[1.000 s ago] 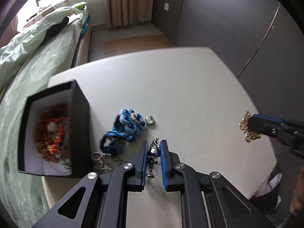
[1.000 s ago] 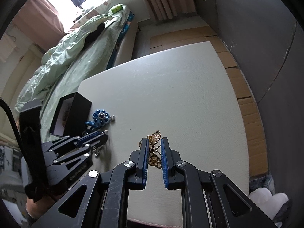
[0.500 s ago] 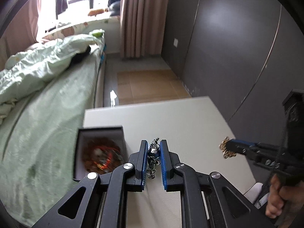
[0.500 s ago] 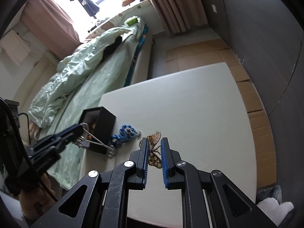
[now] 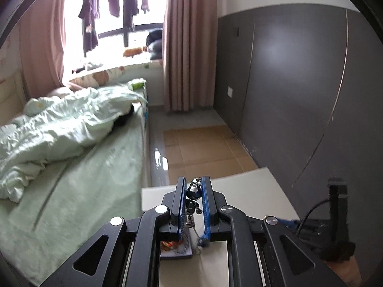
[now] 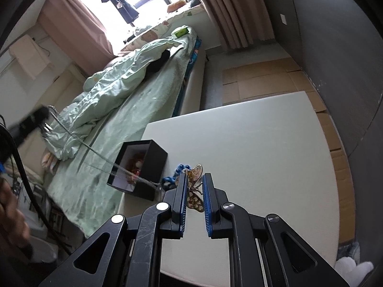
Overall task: Organize jewelry
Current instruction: 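Carry the silver chain over the black box with the left gripper while the right gripper carries the butterfly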
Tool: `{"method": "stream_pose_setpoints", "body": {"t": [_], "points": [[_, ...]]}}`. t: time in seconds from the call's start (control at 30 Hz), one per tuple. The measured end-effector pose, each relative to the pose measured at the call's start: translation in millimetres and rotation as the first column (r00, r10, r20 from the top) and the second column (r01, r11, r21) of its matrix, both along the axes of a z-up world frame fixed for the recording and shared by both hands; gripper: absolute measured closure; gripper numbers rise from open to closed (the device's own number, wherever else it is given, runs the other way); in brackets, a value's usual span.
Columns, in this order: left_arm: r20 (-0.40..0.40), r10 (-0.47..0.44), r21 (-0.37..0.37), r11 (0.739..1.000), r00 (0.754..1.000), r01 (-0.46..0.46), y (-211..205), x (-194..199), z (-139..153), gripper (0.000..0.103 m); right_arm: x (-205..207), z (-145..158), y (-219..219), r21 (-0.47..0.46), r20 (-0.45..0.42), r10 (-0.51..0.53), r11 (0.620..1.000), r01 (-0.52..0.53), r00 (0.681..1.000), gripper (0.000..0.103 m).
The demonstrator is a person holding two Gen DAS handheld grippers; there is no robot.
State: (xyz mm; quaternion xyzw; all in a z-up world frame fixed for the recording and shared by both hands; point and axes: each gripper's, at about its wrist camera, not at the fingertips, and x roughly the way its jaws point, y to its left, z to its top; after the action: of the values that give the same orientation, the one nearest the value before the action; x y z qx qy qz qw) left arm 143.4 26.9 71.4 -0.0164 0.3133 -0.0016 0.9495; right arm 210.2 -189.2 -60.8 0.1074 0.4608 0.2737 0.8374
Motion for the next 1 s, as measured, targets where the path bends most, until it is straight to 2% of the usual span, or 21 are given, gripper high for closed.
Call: {"method": "stream_pose_setpoints", "body": {"t": [0.27, 0.5, 0.67, 1.0], "points": [[0.076, 0.023, 0.049, 0.998, 0.997, -0.026, 13.7, 0.5, 47.3, 0.09, 0.7, 4.9, 8.2, 0.03, 0.019, 0.005, 1.0, -0.006, 1.0, 0.089], [0.113, 0.042, 0.093, 0.994, 0.993, -0.053, 22.0, 2.8, 71.7, 0.09, 5.5, 10.2, 12.7, 0.063, 0.037, 0.004, 0.998, -0.006, 0.999, 0.089], [0.116, 0.059, 0.105, 0.992, 0.992, -0.071, 31.0, 5.8, 71.3, 0.09, 10.1, 9.2, 18.6, 0.068, 0.036, 0.011, 0.998, -0.014, 0.999, 0.089], [0.085, 0.095, 0.081, 0.992, 0.992, -0.102, 55.0, 17.0, 54.9, 0.09, 15.5, 7.1, 28.4, 0.063, 0.028, 0.024, 0.998, -0.026, 0.999, 0.089]]}}
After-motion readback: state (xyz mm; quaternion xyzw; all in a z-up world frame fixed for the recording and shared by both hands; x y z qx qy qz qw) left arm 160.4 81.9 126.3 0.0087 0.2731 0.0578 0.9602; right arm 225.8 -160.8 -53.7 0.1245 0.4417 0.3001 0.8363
